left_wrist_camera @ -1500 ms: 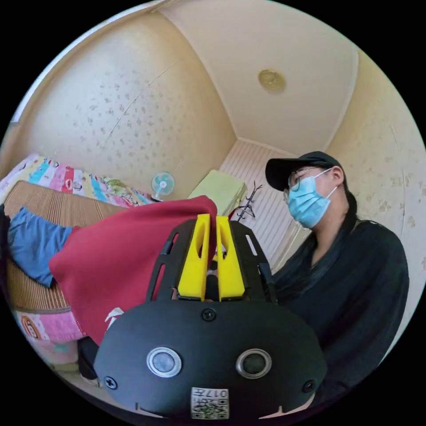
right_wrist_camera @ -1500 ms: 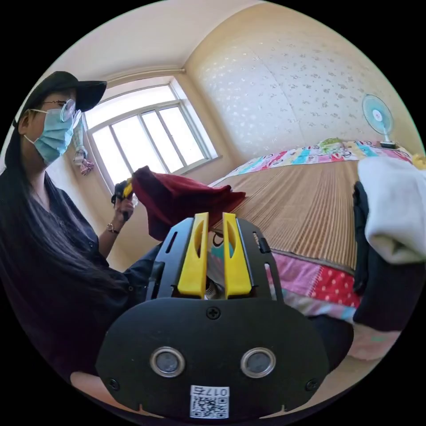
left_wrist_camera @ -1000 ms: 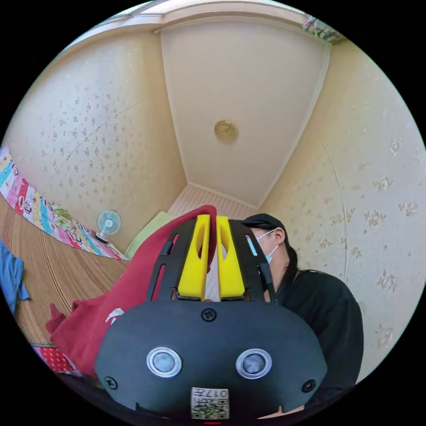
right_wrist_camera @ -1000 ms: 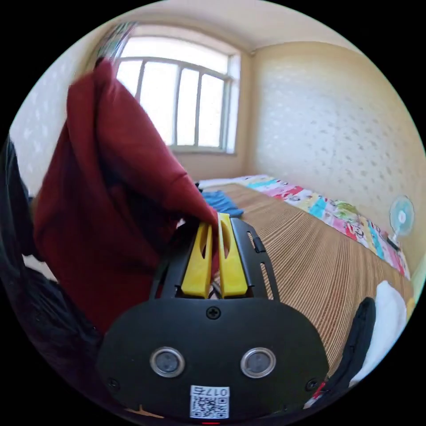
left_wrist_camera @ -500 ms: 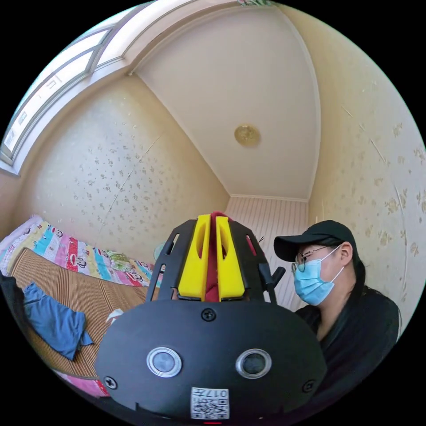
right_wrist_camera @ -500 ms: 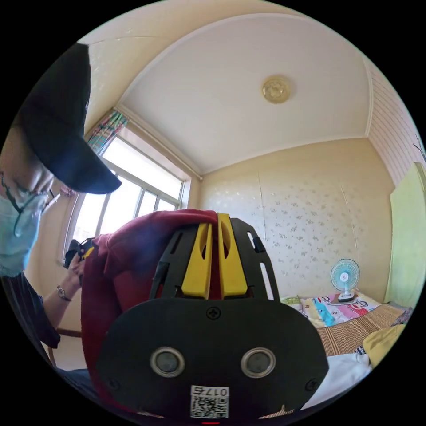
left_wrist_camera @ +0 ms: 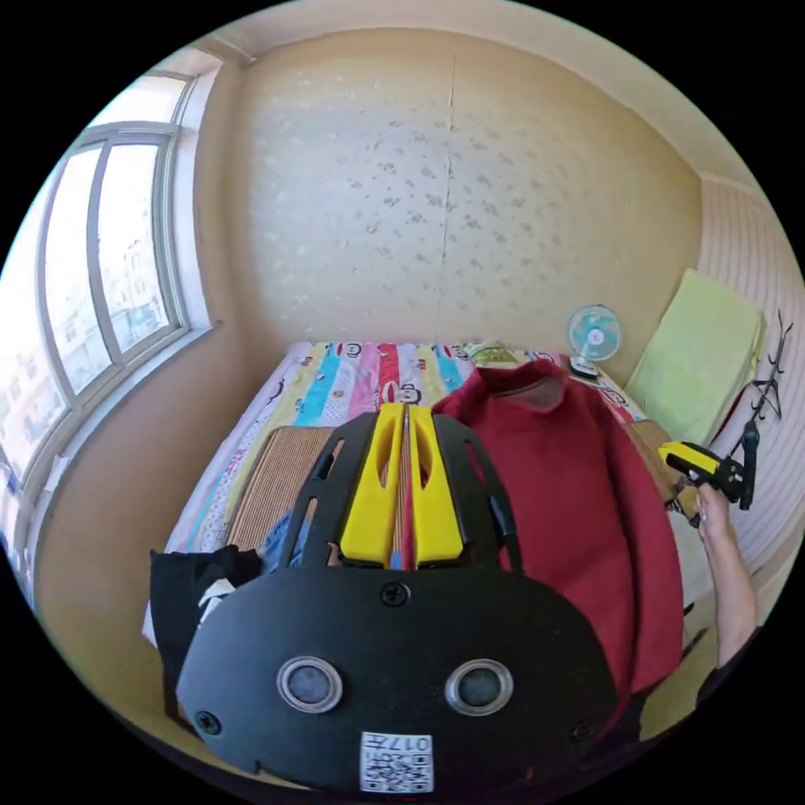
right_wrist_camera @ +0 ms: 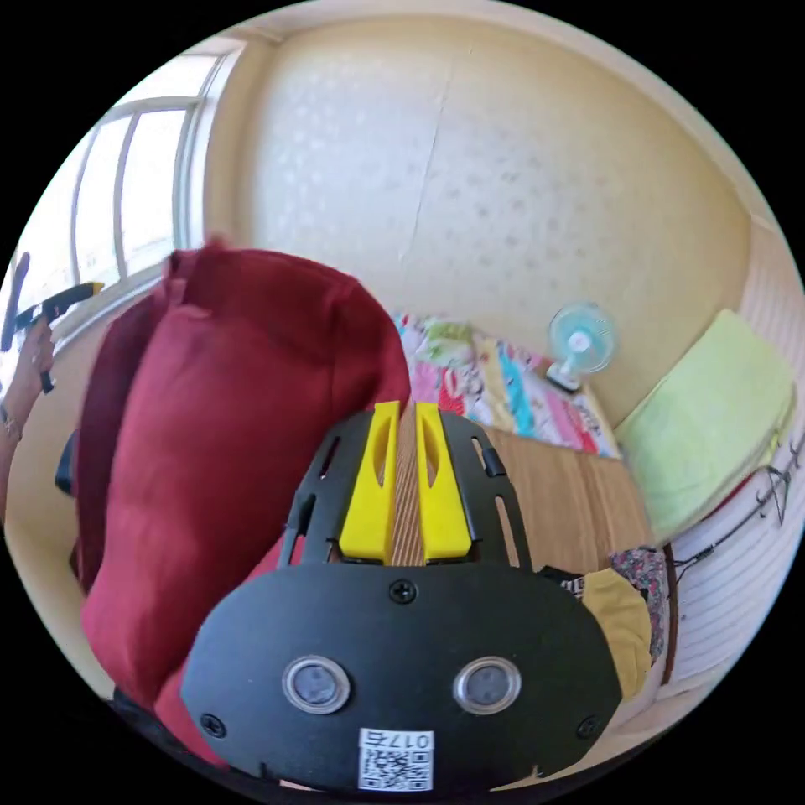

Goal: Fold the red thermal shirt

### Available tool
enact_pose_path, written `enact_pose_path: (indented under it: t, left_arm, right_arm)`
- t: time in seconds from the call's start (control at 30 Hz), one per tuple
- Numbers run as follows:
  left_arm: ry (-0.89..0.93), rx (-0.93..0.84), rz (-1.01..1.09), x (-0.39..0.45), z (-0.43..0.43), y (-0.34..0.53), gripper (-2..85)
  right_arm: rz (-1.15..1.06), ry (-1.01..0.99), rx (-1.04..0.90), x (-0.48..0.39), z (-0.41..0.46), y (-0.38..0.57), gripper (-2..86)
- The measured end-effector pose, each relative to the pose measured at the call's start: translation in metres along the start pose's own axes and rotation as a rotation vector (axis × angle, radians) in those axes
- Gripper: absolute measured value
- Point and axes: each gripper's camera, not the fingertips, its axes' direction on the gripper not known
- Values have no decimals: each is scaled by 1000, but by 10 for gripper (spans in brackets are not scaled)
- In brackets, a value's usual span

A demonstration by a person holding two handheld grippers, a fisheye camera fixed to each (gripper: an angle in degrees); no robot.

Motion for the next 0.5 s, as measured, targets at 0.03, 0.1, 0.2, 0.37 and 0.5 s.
enact_pose_path:
  t: [0.03,0.1,0.2,0.37,0.5]
  left_arm:
    - [33,-33,11,-1,13,11,27]
    - [67,-192,18,-9,66,68,65]
    - [47,-377,-9,-31,119,147,89]
    - [14,-490,-138,-74,141,232,112]
    - [-24,-579,-75,-70,139,261,122]
  right_arm:
    - [-44,-52,-50,-4,30,15,63]
    - [-103,-126,-104,-16,69,51,64]
    - [-169,-349,-236,-37,133,129,59]
    - [-107,-671,-381,-63,210,230,59]
    - [-139,-658,-453,-85,245,255,55]
